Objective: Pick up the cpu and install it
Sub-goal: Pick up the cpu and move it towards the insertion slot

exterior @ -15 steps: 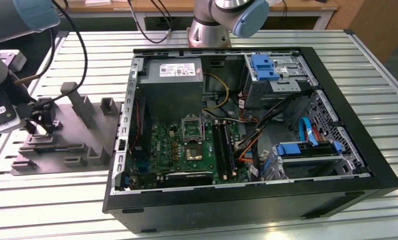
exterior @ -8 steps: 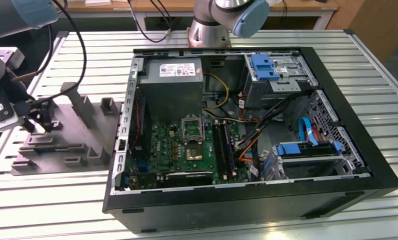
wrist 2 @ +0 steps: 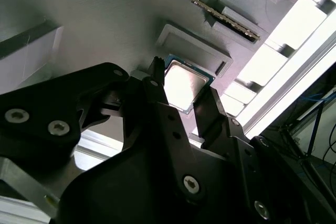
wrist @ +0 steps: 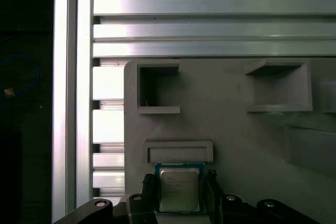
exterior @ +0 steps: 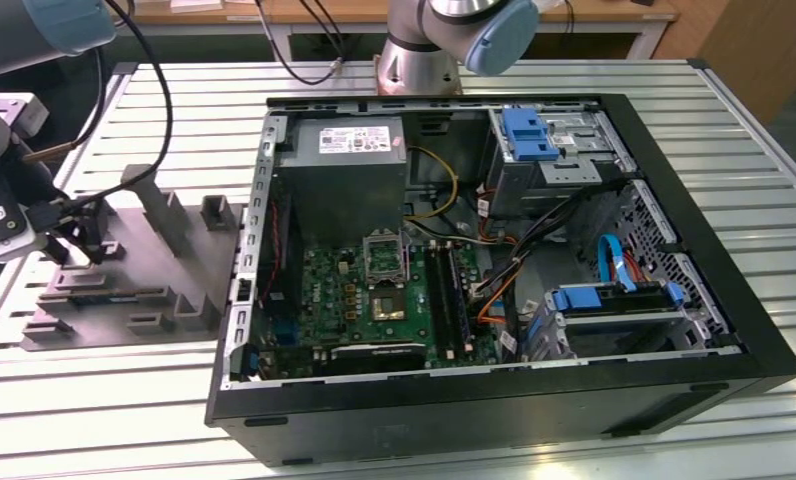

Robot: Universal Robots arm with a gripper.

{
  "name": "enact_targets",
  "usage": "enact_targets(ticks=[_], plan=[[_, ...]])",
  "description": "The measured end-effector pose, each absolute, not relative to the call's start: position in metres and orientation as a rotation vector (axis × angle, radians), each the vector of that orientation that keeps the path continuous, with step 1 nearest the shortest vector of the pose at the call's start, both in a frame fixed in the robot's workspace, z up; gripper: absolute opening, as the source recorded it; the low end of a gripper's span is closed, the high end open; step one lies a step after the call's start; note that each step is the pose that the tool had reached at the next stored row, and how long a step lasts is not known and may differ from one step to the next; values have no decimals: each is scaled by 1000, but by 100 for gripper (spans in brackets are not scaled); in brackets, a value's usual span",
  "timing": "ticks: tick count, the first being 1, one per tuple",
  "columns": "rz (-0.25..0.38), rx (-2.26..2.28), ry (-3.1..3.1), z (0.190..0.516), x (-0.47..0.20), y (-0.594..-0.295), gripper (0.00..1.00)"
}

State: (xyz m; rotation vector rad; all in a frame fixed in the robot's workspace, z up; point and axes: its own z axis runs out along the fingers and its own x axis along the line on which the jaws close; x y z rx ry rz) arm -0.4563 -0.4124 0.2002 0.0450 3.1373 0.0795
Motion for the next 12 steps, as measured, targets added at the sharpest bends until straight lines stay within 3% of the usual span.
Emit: enact_targets(ticks=[12], plan=[[79,45,3137,204,-456,-412,47]])
